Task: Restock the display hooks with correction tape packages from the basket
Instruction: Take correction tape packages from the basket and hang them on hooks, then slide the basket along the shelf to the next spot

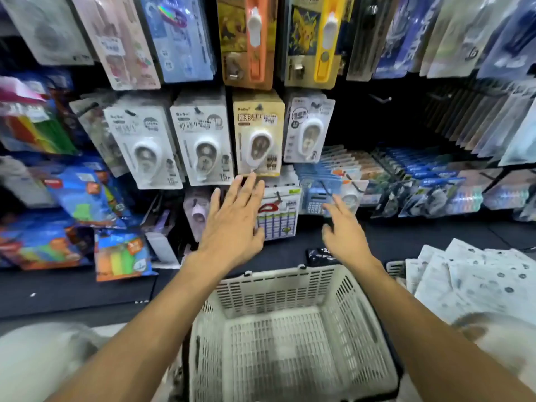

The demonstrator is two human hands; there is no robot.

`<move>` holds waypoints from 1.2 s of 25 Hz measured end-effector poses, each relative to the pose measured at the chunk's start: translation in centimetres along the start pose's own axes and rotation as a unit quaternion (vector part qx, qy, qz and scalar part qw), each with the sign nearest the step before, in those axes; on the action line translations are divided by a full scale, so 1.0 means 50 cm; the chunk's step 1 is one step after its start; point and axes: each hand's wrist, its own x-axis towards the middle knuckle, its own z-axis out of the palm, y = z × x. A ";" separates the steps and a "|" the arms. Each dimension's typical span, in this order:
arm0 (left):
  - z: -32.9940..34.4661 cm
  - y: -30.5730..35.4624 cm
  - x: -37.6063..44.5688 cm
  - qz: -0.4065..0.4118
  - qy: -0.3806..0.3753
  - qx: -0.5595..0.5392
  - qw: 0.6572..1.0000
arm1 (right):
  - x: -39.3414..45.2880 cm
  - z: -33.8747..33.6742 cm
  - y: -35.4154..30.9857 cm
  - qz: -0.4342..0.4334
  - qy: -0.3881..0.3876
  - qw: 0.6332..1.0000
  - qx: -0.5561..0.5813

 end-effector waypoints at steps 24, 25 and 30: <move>0.306 0.043 -0.172 -0.128 -0.130 -0.106 0.977 | -0.346 0.305 -0.042 0.249 -0.310 0.876 0.274; 0.303 0.041 -0.177 -0.135 -0.128 -0.106 0.977 | -0.350 0.324 -0.069 0.236 -0.365 0.836 0.334; 0.276 0.025 -0.198 -0.155 -0.137 -0.093 0.974 | -0.341 0.375 -0.114 0.156 -0.464 0.836 0.249</move>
